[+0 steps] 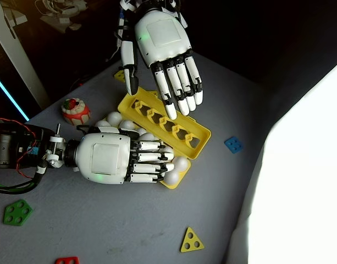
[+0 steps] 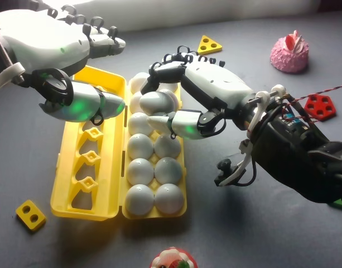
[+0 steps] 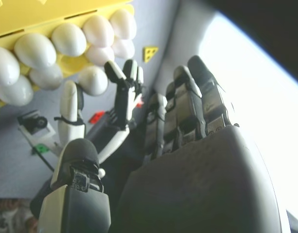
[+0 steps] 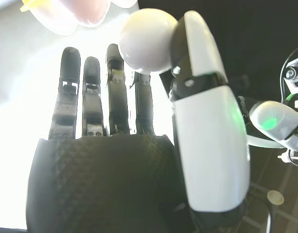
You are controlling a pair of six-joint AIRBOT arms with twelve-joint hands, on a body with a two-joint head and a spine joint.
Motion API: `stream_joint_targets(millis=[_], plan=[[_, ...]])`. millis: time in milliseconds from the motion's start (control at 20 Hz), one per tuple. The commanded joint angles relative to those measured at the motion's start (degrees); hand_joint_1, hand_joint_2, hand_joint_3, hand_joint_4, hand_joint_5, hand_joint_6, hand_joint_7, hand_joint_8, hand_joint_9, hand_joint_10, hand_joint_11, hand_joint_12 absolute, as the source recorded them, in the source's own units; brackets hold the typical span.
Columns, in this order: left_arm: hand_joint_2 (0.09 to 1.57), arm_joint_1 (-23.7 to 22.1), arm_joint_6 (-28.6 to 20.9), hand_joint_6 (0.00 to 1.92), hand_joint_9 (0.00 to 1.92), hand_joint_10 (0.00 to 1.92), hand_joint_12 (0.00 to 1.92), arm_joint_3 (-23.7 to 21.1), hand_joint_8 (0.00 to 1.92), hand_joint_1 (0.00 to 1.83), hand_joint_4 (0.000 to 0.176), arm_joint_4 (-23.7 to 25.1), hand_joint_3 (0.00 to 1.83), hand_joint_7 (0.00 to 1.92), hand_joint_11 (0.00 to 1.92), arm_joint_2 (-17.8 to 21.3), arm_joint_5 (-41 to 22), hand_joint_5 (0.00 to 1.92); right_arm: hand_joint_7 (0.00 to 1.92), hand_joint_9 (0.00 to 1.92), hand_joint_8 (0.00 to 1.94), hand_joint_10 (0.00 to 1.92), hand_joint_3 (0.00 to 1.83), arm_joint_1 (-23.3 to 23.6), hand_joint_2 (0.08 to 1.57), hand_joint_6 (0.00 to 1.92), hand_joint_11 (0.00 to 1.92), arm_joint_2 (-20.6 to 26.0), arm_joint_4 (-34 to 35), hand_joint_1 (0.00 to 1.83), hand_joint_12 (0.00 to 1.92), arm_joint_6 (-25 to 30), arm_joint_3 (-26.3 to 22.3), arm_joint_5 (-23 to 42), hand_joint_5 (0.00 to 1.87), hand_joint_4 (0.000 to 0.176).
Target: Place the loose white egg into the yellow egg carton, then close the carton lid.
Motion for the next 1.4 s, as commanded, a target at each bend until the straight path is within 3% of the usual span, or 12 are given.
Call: stream_joint_targets(millis=[0, 100, 200, 500, 600, 800, 950, 1000, 1100, 1200, 1250, 1350], plan=[[1.25, -0.83, 0.21, 0.01, 0.24, 0.01, 0.75, -0.04, 0.0, 0.17, 0.019, 1.21, 0.0, 0.12, 0.0, -0.24, -0.46, 0.16, 0.4, 0.0, 0.0, 0.64, 0.01, 0.08, 1.16, 0.62, 0.0, -0.08, -1.98, 0.81, 1.21, 0.64, 0.19, 6.75, 0.68, 0.0], [1.25, -0.76, 0.21, 0.0, 0.25, 0.01, 0.84, 0.34, 0.0, 0.12, 0.024, -0.18, 0.0, 0.13, 0.0, -0.28, -1.65, 0.15, 0.37, 0.0, 0.0, 0.58, 0.0, 0.03, 1.14, 0.49, 0.0, -0.1, -1.98, 0.76, 1.09, 0.64, 0.2, 6.76, 0.69, 0.0], [1.25, -0.43, 0.21, 0.0, 0.25, 0.0, 0.82, 0.45, 0.0, 0.14, 0.028, -0.72, 0.0, 0.12, 0.0, -0.29, -1.65, 0.15, 0.28, 0.0, 0.0, 0.47, 0.0, -0.02, 1.08, 0.46, 0.0, -0.1, -1.98, 0.72, 0.86, 0.64, 0.28, 6.8, 0.53, 0.0], [1.26, -0.38, 0.21, 0.0, 0.22, 0.0, 0.75, 0.1, 0.0, 0.15, 0.024, -1.33, 0.0, 0.13, 0.0, -0.3, -1.93, 0.15, 0.21, 0.0, 0.0, 0.39, 0.0, -0.17, 1.07, 0.45, 0.0, -0.09, -1.98, 0.65, 0.72, 0.7, 0.38, 6.86, 0.33, 0.0], [1.25, -0.37, 0.21, 0.01, 0.23, 0.0, 0.75, 0.09, 0.0, 0.16, 0.027, -1.54, 0.0, 0.14, 0.0, -0.3, -1.95, 0.16, 0.09, 0.0, 0.0, 0.23, 0.01, -0.19, 1.12, 0.33, 0.0, -0.02, -2.13, 0.54, 0.5, 0.71, 0.37, 6.86, 0.17, 0.0], [1.26, -0.4, 0.21, 0.0, 0.23, 0.01, 0.71, 0.19, 0.0, 0.17, 0.024, -3.11, 0.0, 0.09, 0.0, -0.34, -2.17, 0.14, 0.07, 0.0, 0.0, 0.2, 0.0, 0.26, 1.08, 0.21, 0.0, 2.67, -6.87, 0.6, 0.57, 1.24, 0.28, 6.87, 0.1, 0.0], [1.25, -0.96, 0.2, 0.01, 0.25, 0.02, 0.8, 0.92, 0.01, 0.18, 0.031, -8.93, 0.0, 0.11, 0.0, -0.64, -4.76, 0.16, 0.08, 0.0, 0.0, 0.27, 0.0, 1.73, 1.05, 0.13, 0.0, 7.05, -10.85, 0.6, 0.79, 1.24, 0.29, 6.46, 0.14, 0.0], [1.25, -1.4, 0.2, 0.0, 0.23, 0.0, 0.74, 1.07, 0.0, 0.18, 0.036, -10.12, 0.0, 0.07, 0.0, -0.81, -5.76, 0.15, 0.08, 0.0, 0.0, 0.28, 0.0, 1.93, 1.04, 0.12, 0.0, 8.5, -12.2, 0.6, 0.81, 1.23, 0.3, 5.94, 0.14, 0.0], [1.25, -2.45, 0.2, 0.0, 0.23, 0.0, 0.79, 1.61, 0.01, 0.22, 0.039, -12.95, 0.0, 0.11, 0.0, -1.27, -8.03, 0.16, 0.03, 0.0, 0.0, 0.23, 0.0, 2.61, 1.06, 0.04, 0.0, 11.59, -14.85, 0.57, 0.54, 1.08, 0.23, 4.2, 0.06, 0.0], [1.25, -3.58, 0.19, 0.01, 0.26, 0.01, 0.94, 2.66, 0.01, 0.25, 0.033, -16.23, 0.0, 0.15, 0.0, -1.96, -9.9, 0.19, 0.09, 0.04, 0.0, 0.32, 0.0, 3.81, 1.04, 0.01, 0.0, 14.53, -14.85, 0.72, 0.77, 1.11, -0.17, 0.4, 0.04, 0.002], [1.26, -4.08, 0.18, 0.0, 0.24, 0.0, 0.92, 3.21, 0.0, 0.24, 0.027, -17.46, 0.0, 0.09, 0.0, -2.42, -10.64, 0.16, 0.1, 0.05, 0.0, 0.37, 0.0, 4.26, 1.02, 0.01, 0.0, 15.92, -14.85, 0.81, 1.15, 1.11, -0.75, -0.9, 0.04, 0.014], [1.25, -5.66, 0.17, 0.0, 0.26, 0.01, 0.99, 4.63, 0.0, 0.27, 0.032, -20.26, 0.0, 0.07, 0.0, -3.44, -13.2, 0.15, 0.11, 0.04, 0.0, 0.48, 0.0, 5.08, 1.01, 0.01, 0.0, 20.0, -16.45, 0.94, 1.45, 1.04, -3.59, -3.47, 0.06, 0.023]])
